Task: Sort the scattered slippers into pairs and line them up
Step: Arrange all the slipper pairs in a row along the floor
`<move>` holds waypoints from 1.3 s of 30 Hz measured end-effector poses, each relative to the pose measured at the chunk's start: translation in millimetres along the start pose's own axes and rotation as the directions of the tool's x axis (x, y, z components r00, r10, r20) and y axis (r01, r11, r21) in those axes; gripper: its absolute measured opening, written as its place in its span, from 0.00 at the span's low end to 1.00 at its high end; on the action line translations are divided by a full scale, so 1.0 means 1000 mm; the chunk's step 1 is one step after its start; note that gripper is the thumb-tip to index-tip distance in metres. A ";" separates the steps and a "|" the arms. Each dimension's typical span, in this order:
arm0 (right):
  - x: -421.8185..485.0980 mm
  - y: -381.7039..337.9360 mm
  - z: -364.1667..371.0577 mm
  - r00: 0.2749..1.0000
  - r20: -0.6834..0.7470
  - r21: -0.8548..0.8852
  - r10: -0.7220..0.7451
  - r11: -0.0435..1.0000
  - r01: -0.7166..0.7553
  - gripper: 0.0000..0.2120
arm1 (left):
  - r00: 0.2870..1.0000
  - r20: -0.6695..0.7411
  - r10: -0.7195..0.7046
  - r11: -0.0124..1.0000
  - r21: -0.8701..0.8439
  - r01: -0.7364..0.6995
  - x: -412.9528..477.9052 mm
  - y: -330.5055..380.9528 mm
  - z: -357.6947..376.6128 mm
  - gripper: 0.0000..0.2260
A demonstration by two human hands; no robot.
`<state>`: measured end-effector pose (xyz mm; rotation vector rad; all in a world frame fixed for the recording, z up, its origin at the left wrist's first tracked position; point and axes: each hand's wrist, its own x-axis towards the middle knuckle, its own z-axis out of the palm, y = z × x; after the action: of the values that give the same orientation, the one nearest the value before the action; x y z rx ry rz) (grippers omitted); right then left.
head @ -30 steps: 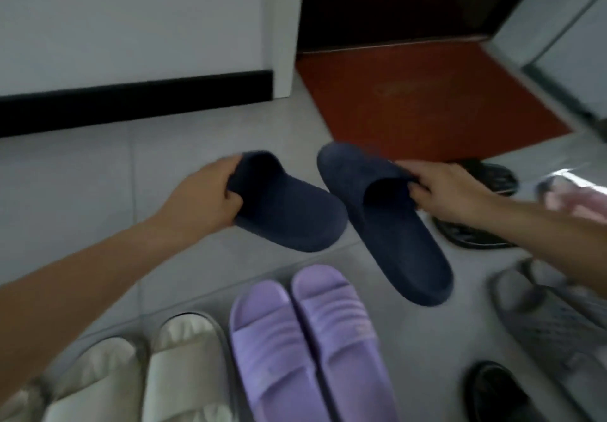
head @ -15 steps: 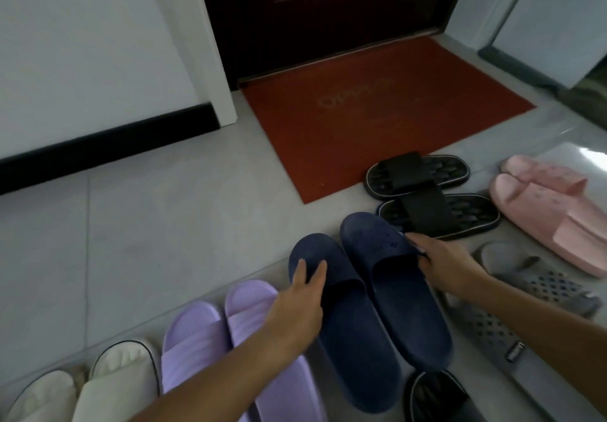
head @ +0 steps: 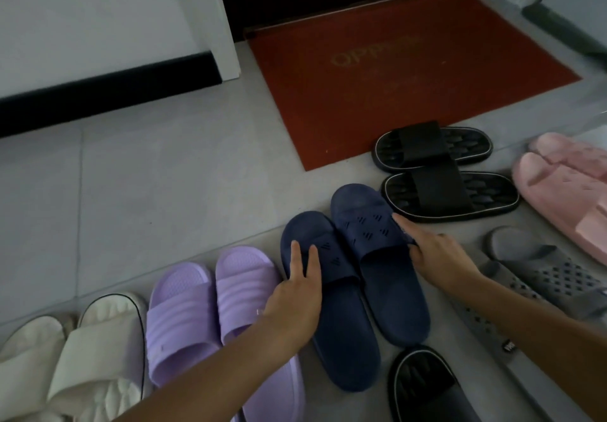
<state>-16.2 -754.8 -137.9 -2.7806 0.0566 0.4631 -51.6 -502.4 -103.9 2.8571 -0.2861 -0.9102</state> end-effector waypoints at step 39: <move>-0.064 -0.034 -0.035 0.977 0.122 -0.066 -0.177 0.980 0.186 0.33 | 0.962 -0.104 0.254 0.964 -0.051 -0.260 -0.014 0.014 -0.028 0.34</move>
<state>-62.8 -735.0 -75.5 -2.7933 -0.2447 0.5887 -48.3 -511.1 -70.9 2.7098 -0.5897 -0.7160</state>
